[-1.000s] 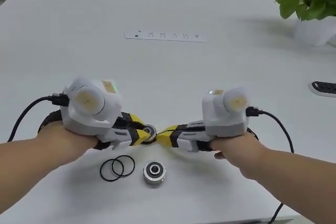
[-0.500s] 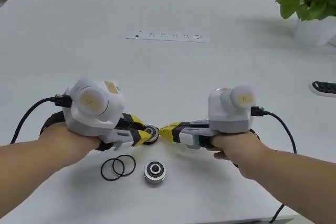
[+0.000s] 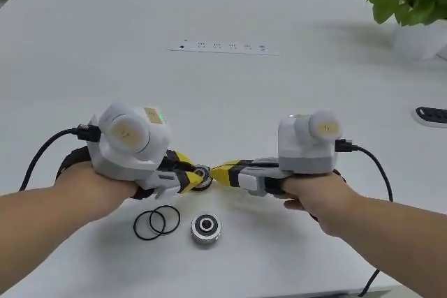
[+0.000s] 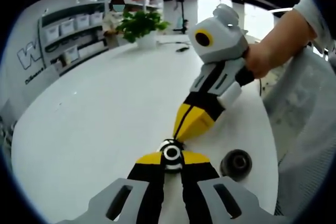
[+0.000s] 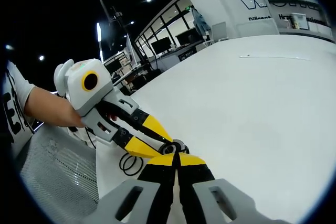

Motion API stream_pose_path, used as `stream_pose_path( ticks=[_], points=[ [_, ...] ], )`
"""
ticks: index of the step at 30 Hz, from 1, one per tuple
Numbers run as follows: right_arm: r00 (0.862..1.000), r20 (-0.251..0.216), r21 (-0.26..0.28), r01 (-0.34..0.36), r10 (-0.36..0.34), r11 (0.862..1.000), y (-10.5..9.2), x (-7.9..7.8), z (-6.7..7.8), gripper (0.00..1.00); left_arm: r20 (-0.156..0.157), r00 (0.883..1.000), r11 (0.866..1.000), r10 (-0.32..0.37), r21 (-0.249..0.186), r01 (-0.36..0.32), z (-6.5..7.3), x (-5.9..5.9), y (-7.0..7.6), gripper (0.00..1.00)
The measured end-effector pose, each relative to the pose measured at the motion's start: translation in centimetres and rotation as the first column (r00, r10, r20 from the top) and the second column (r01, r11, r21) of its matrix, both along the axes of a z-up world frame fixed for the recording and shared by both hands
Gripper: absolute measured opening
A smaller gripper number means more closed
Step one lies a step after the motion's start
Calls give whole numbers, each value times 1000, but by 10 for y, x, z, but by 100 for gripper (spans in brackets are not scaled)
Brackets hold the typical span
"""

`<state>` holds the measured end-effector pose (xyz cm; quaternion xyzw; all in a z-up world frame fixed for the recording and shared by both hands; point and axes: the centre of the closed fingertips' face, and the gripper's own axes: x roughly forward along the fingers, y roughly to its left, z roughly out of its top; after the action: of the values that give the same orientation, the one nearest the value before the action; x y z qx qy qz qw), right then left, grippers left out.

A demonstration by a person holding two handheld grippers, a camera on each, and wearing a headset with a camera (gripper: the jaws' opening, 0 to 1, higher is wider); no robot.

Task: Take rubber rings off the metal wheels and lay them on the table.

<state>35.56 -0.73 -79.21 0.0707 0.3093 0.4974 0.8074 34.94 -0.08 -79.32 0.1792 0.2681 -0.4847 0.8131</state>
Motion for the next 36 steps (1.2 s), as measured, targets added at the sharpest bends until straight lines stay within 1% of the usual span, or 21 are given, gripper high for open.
stream_pose_path(
  ticks=[14,15,16,17,18,19,22,26,28,30,34,36],
  points=[
    [1000,-3,14,-29,29,999,6,-6,4,0,6,1000,1000,-2,5,2,-1,1,1,11],
    [999,1,23,-48,48,999,9,-9,6,0,6,1000,1000,-5,5,5,-1,0,0,11],
    [998,-8,52,-58,59,997,13,-11,10,0,4,1000,1000,-5,4,5,-1,0,0,11],
    [995,-8,67,-95,95,993,18,-18,14,0,6,1000,1000,-5,8,5,-1,0,0,11],
    [997,19,38,-75,74,996,16,-13,14,0,7,1000,1000,-5,6,5,-1,-1,-1,11],
    [997,25,36,-75,74,997,16,-12,13,0,5,1000,1000,-4,5,3,-1,-1,-1,11],
    [998,24,15,-57,57,998,10,-9,6,0,5,1000,1000,-1,3,1,0,-2,-1,12],
    [999,26,11,-38,37,999,5,-5,5,0,16,1000,1000,-2,-14,2,1,-3,-1,12],
    [999,26,11,-25,24,1000,3,-2,5,0,9,1000,1000,-1,-31,1,1,-3,-1,13],
    [1000,23,15,-17,16,1000,2,-1,5,0,-16,1000,999,4,-53,-5,2,-3,-1,14],
    [1000,18,21,-18,18,1000,3,-3,6,0,-6,999,999,-34,-42,34,2,-6,0,15],
    [1000,14,29,-17,16,999,3,-3,8,0,6,999,998,-47,-43,47,4,-8,2,15]
  ],
)
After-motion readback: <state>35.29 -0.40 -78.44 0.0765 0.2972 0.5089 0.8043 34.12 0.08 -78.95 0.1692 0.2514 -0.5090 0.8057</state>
